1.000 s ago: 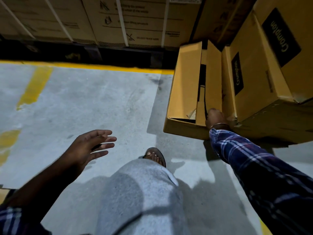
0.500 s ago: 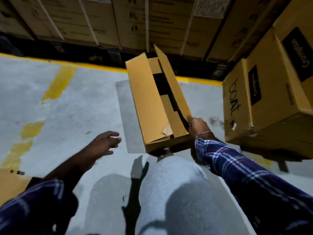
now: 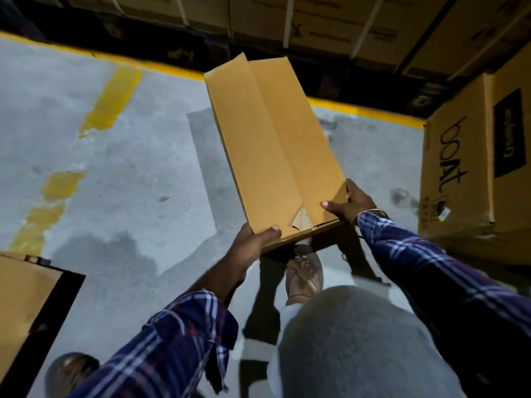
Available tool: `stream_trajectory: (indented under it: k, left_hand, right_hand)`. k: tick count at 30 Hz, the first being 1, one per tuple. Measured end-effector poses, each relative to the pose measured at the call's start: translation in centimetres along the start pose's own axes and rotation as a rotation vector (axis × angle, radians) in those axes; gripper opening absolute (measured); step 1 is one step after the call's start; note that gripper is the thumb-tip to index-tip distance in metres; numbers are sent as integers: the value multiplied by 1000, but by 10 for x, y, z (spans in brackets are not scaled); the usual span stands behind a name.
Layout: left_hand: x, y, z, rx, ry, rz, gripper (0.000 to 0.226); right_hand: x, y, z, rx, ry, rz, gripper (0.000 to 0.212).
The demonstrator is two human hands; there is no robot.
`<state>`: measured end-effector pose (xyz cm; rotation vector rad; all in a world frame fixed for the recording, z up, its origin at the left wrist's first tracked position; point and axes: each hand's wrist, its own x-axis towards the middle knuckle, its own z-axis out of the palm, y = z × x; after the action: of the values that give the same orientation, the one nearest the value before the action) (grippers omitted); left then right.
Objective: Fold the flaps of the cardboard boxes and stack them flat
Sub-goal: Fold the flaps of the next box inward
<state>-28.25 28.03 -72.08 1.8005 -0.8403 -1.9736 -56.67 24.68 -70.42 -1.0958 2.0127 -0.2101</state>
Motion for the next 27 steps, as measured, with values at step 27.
stream_trajectory:
  k: [27]
  left_hand:
    - [-155, 14, -249, 857, 149, 67, 78]
  right_hand:
    - [-187, -289, 27, -637, -442, -593, 75]
